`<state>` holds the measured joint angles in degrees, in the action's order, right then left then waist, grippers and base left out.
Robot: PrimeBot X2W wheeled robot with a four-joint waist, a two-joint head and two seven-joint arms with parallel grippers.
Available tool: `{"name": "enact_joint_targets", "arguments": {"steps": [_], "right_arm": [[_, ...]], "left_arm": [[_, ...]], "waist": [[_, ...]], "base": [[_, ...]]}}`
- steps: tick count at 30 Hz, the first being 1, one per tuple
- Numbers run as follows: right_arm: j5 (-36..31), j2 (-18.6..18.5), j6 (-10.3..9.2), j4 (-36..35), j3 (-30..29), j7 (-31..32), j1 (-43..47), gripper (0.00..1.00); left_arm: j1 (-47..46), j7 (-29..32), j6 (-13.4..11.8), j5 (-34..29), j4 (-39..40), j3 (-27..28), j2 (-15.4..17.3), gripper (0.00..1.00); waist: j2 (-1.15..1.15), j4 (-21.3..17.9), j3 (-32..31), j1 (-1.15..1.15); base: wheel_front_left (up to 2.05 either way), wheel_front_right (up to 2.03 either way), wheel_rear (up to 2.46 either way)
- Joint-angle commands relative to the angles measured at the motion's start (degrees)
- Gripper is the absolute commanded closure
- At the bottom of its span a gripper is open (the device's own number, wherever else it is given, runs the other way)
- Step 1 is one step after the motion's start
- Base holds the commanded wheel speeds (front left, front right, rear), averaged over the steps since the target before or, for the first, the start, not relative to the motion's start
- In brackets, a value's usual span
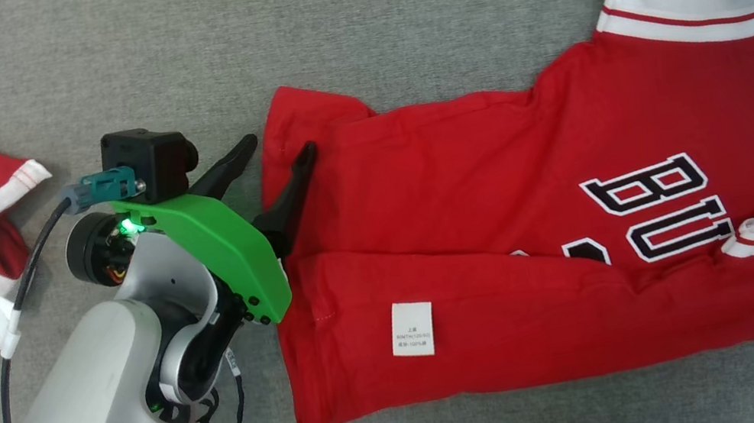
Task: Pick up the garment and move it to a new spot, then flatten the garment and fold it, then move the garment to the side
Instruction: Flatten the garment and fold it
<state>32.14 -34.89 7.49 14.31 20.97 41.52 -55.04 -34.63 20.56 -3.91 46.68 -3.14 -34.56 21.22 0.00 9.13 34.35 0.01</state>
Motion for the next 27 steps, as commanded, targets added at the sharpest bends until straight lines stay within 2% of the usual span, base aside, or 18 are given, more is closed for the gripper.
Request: {"name": "enact_joint_targets", "arguments": {"steps": [1, 5, 8, 9, 11, 12, 13, 15, 19, 27], "right_arm": [[-0.5, 0.1, 0.01, 1.5, 0.6, 0.0, -0.9, 0.0], [-1.5, 0.6, 0.01, 7.5, 2.8, 2.8, -1.7, 0.0], [-1.5, 0.8, 0.0, 9.2, 3.9, 5.0, -1.8, 0.0], [-1.3, 1.0, 0.0, 9.5, 4.3, 5.7, -1.8, 0.0], [-0.7, 1.6, 0.0, 9.8, 5.1, 7.2, -1.9, 0.0], [-0.5, 1.7, 0.01, 9.6, 5.6, 7.8, -1.9, 0.31], [-0.3, 1.7, 0.02, 9.3, 6.2, 8.0, -2.0, 1.0], [1.0, 1.8, 0.01, 8.5, 7.1, 8.1, -2.3, 1.0], [2.5, 0.4, -0.03, 5.8, 6.5, 2.3, -5.8, 1.0], [3.6, 0.0, -0.03, 8.0, 2.6, -8.3, -9.4, 1.0]], "left_arm": [[0.3, 0.7, 0.4, 0.6, -1.5, -0.6, 0.1, 0.0], [-0.5, 1.2, 1.2, 1.4, -2.8, -1.5, -1.2, 0.02], [-0.9, 1.8, 1.9, 1.9, -3.5, -2.2, -2.2, 0.18], [-1.2, 2.1, 2.1, 2.1, -3.7, -2.4, -2.5, 0.31], [-1.6, 2.2, 2.5, 2.3, -4.1, -2.6, -3.0, 0.71], [-1.8, 2.3, 2.7, 2.6, -4.3, -2.6, -3.3, 1.0], [-2.1, 2.3, 3.0, 2.6, -4.6, -2.7, -3.4, 1.0], [-2.7, 2.0, 3.4, 2.8, -5.1, -2.5, -3.6, 1.0], [-4.3, 0.3, 3.3, 3.2, -5.9, -1.2, -4.2, 1.0], [-4.5, -3.0, 2.0, 3.5, -5.8, 2.6, -2.5, 1.0]], "waist": [[0.0, 2.0, 0.3, -0.01], [0.0, 2.4, 0.0, -0.01], [0.0, 2.2, 0.3, -0.01], [0.0, 2.2, 0.5, -0.01], [0.0, 1.9, 1.0, -0.01], [0.0, 1.9, 1.3, -0.01], [0.0, 1.8, 1.5, -0.01], [0.0, 1.5, 2.0, -0.01], [0.0, 1.1, 2.5, -0.01], [0.0, -0.2, 0.6, -0.01]], "base": [[0.0, 0.0, 0.0], [0.0, 0.0, 0.0], [0.0, 0.0, 0.0], [0.0, 0.0, 0.0], [0.0, 0.0, 0.0], [0.0, 0.0, 0.0], [0.0, 0.0, 0.0], [0.0, 0.0, 0.0], [0.0, 0.0, 0.0], [0.0, 0.0, 0.0]]}}
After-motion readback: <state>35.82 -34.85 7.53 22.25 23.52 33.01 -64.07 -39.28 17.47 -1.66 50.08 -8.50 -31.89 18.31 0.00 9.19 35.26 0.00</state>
